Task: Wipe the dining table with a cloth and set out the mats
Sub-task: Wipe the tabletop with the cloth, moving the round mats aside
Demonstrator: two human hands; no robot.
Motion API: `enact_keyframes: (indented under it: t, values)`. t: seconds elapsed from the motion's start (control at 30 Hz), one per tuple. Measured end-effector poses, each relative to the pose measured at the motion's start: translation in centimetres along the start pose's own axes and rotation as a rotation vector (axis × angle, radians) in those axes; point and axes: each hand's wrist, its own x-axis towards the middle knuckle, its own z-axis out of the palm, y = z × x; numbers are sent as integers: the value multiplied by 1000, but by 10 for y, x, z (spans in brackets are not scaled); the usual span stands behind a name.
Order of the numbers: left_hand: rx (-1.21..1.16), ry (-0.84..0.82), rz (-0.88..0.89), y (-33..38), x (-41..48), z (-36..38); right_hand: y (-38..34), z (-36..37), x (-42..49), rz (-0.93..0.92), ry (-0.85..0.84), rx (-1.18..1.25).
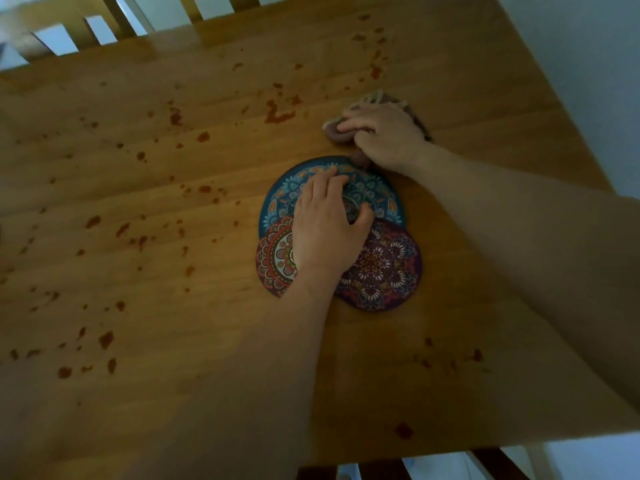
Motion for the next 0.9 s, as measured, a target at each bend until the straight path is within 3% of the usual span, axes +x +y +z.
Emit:
enact_keyframes:
  t: [0.2,0.37,0.5,0.7,0.9]
  values:
    - [4,-5,11,-2,-1,-1,33,-30,-82,-49,-16,81]
    - [3,-22,-3,-3,0,0,75,-58,-188,184,146,6]
    - [9,-25,-16,-1,0,0,56,-28,-234,347,310,-137]
    - [-2,-22,-14,1,-1,0,17,7,-194,177,209,-121]
    - [8,-12,1,-1,-2,3,29,-6,-117,173,197,-182]
